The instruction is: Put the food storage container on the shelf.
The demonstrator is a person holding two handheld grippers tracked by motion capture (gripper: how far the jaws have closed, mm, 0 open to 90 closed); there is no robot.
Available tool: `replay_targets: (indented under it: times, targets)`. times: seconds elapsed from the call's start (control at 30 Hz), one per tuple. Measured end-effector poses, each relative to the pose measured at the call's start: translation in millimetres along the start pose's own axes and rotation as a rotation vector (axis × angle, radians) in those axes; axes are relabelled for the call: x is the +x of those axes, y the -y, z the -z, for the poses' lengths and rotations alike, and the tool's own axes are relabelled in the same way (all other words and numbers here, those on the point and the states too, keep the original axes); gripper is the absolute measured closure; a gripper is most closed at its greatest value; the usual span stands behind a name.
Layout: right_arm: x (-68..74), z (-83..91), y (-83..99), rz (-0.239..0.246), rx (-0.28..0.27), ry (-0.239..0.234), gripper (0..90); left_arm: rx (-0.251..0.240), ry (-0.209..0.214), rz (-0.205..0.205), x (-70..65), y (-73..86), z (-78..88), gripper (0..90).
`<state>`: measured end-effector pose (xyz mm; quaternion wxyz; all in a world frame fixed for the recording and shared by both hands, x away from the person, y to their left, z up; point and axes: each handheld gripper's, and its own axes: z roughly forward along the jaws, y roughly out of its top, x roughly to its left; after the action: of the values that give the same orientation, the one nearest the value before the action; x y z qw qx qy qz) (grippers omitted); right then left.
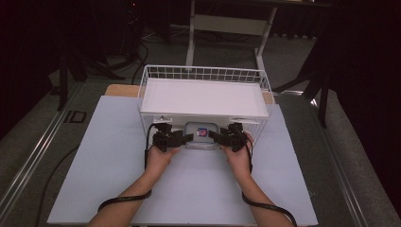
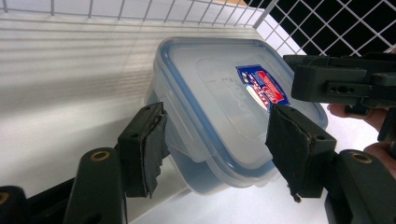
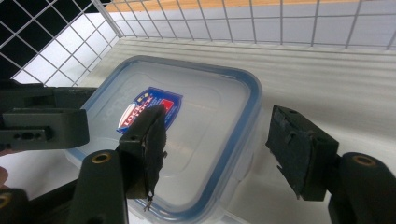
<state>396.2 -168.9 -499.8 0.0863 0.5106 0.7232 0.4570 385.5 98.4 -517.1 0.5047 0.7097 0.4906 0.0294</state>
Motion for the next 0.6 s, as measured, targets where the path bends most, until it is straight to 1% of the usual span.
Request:
replay_targets:
  times: [0.03, 0.07, 0.1, 0.13, 0.2, 0.23, 0.27, 0.3, 0.37, 0.43, 0.5, 0.53, 0.57, 0.6]
  targets:
    - [-0.2, 1.2, 0.5, 0.019, -0.015, 0.008, 37.0, -0.004, 0.003, 0.005, -1.3, 0.6, 1.5, 39.0]
    - [0.2, 4.0, 0.9, 0.019, -0.022, 0.005, 37.0, -0.011, 0.0, 0.007, -2.8, 1.3, 3.5, 39.0]
    - [3.0, 7.2, 1.1, -0.008, -0.008, -0.027, 37.1, -0.015, -0.005, -0.003, -3.7, 1.7, 5.6, 39.0]
    - [2.9, 10.0, 1.0, 0.013, -0.02, 0.006, 37.1, -0.008, -0.006, -0.012, -4.9, 1.8, 7.6, 39.0]
    - [3.6, 16.4, 1.0, 0.041, -0.041, 0.001, 37.1, -0.005, 0.002, -0.037, -6.3, 2.5, 12.8, 39.0]
    - [3.8, 19.0, 1.5, 0.037, -0.039, -0.005, 37.2, 0.0, 0.004, -0.044, -7.6, 2.9, 15.5, 39.0]
    - [3.7, 20.5, 3.1, 0.043, -0.044, -0.01, 37.2, 0.005, 0.004, -0.045, -8.8, 3.4, 18.3, 39.0]
    - [5.1, 22.3, 4.9, 0.065, -0.048, 0.007, 37.2, 0.011, 0.01, -0.05, -9.1, 4.1, 21.2, 39.0]
    - [6.8, 23.8, 6.6, 0.072, -0.042, 0.005, 37.2, 0.015, 0.013, -0.05, -9.9, 5.1, 24.0, 39.0]
    - [9.3, 26.9, 12.4, 0.073, -0.036, -0.004, 37.8, 0.016, 0.013, -0.059, -12.8, 9.5, 33.6, 39.0]
    - [13.9, 30.3, 17.2, 0.087, -0.04, -0.011, 38.3, 0.011, 0.02, -0.07, -15.4, 13.6, 42.2, 39.0]
    - [16.8, 32.2, 19.5, 0.098, -0.04, -0.018, 41.3, 0.005, 0.027, -0.077, -17.2, 15.7, 46.7, 39.0]
    - [19.8, 33.7, 21.5, 0.11, -0.04, -0.026, 42.0, 0.001, 0.034, -0.088, -18.6, 17.2, 49.9, 39.0]
    - [22.4, 34.8, 22.9, 0.118, -0.042, -0.027, 42.8, -0.001, 0.042, -0.11, -21.3, 19.2, 55.1, 39.0]
